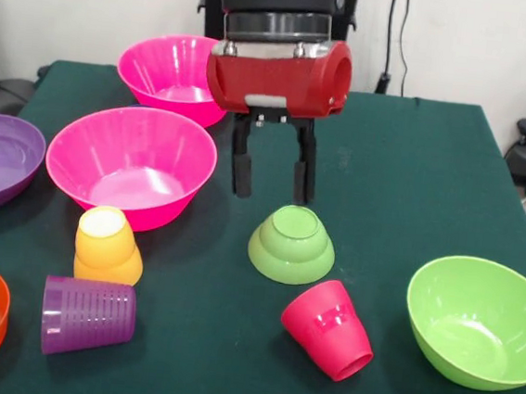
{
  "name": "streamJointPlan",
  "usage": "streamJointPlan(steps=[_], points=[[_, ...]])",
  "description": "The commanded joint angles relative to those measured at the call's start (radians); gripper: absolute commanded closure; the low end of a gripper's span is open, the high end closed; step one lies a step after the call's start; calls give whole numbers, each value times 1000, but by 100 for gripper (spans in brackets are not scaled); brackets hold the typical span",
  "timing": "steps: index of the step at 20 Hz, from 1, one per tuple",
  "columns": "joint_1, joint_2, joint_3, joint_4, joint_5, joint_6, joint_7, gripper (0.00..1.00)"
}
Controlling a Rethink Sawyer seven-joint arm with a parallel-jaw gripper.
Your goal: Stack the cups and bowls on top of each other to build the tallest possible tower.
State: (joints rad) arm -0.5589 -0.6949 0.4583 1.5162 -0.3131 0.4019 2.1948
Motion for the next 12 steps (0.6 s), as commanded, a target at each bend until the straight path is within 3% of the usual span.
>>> streamJointPlan(steps=[1,8,12], points=[[-31,115,42,-21,-67,100,-171,0],[-95,199,121,62,-40,-38,-101,0],[-123,283,175,40,-49,-26,-138,0]])
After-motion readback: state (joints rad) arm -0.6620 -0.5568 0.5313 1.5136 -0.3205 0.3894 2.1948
